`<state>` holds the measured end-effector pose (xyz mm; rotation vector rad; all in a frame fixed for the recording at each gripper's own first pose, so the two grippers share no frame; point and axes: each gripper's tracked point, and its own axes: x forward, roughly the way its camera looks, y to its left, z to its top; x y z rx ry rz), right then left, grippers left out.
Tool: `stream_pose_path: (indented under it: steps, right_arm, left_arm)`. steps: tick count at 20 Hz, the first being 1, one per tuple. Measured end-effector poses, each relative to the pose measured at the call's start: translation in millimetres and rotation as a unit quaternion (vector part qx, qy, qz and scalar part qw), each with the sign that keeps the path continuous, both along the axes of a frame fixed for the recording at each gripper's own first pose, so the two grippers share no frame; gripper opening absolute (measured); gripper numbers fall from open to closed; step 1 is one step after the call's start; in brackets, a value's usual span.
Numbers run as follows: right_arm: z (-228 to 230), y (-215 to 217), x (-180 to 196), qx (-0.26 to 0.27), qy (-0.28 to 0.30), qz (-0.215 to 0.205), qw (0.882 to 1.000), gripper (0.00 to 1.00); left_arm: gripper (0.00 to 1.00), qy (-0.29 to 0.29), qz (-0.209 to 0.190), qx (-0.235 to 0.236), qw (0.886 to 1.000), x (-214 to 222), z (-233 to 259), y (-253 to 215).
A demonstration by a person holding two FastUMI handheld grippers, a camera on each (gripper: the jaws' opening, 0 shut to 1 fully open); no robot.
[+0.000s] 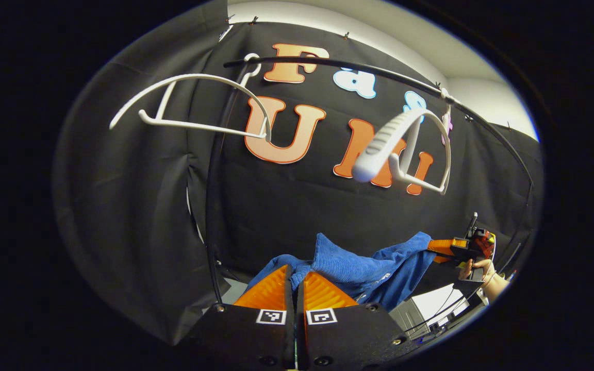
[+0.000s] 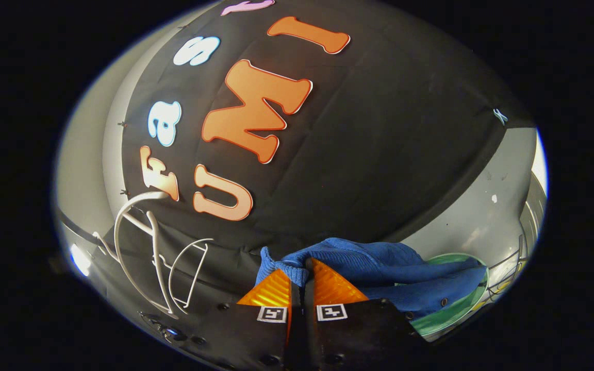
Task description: Grasp the clothes on the hanger with both hands and then place them into the laundry hamper below.
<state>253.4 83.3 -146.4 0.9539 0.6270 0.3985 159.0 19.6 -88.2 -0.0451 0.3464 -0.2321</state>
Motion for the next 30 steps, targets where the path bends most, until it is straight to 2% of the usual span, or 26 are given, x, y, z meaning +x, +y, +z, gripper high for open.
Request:
stream_pose_path:
  steps: [4,9,15,21,25,30]
  right_arm:
    - [-5,4,-20,-0.011,-0.001,0.000,1.000,0.07]
    - [-12,24,-48,-0.006,0.012,0.016,1.000,0.07]
    - [-14,37,-71,-0.027,0.008,0.028,0.999,0.07]
    - [-12,32,-86,-0.053,-0.004,0.026,0.998,0.07]
    - [-30,32,-96,-0.079,0.003,0.024,0.997,0.08]
    - [-56,21,-98,-0.122,0.018,0.027,0.992,0.08]
  left_arm:
    - [0.01,-0.005,-0.015,0.032,0.999,-3,-10,-24]
    - [0.01,-0.004,-0.057,0.031,0.998,-11,-17,-77]
    - [0.01,0.013,-0.089,0.004,0.996,-11,-30,-129]
    - [0.01,0.024,-0.121,-0.016,0.992,-7,-39,-183]
    - [0.01,0.042,-0.126,-0.012,0.991,-8,-62,-208]
    - [0.01,0.072,-0.120,0.007,0.990,-15,-102,-216]
